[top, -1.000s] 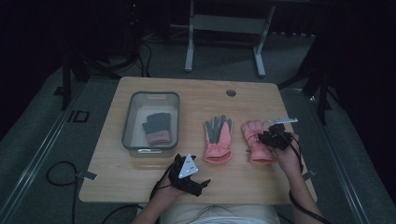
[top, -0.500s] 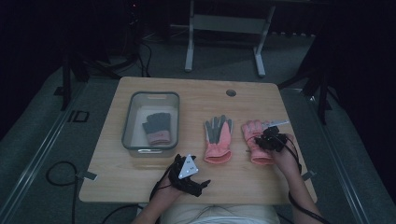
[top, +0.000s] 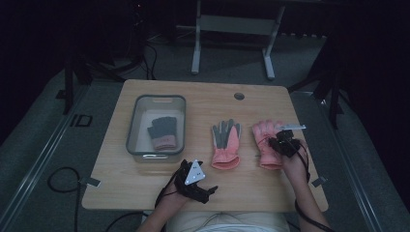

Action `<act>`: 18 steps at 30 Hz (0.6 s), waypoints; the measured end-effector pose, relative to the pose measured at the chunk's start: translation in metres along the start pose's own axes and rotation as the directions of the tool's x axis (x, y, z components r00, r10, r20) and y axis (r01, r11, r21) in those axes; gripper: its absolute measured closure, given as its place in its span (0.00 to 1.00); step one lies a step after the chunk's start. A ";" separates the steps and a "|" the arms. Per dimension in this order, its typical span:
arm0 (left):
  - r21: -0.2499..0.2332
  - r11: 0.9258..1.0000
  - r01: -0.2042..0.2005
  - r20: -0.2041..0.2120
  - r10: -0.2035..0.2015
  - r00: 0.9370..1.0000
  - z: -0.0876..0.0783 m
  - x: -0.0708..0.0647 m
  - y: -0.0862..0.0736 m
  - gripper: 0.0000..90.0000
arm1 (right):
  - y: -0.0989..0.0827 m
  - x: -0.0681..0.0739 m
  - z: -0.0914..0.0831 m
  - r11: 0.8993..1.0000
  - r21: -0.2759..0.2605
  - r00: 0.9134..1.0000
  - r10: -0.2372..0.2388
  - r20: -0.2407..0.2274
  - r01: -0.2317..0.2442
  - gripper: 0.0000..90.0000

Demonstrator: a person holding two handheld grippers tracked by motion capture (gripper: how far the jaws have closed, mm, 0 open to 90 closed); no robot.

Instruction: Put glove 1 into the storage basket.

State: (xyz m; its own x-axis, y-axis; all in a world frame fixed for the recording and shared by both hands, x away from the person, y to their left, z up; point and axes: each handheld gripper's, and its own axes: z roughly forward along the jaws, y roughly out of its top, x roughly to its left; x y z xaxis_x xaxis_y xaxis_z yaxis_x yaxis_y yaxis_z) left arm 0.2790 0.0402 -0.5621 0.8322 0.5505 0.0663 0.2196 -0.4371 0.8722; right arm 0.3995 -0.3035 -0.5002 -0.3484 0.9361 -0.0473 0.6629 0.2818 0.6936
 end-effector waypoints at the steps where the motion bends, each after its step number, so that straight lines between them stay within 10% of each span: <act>1: 0.000 1.000 0.000 0.001 0.000 1.000 0.000 0.000 0.000 0.01 | 0.004 0.001 -0.005 1.000 -0.010 1.000 0.005 -0.001 -0.005 0.96; 18: -0.005 1.000 -0.003 0.002 0.003 1.000 0.001 0.000 0.001 0.01 | 0.080 0.054 -0.066 0.988 -0.152 1.000 -0.015 0.015 0.017 0.96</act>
State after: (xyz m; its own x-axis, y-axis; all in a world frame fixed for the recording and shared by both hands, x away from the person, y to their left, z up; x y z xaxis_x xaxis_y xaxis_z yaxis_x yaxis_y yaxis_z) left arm 0.2797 0.0395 -0.5616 0.8341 0.5473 0.0681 0.2140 -0.4350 0.8746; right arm 0.3895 -0.2441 -0.3997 -0.3485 0.9348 -0.0682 0.5484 0.2624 0.7940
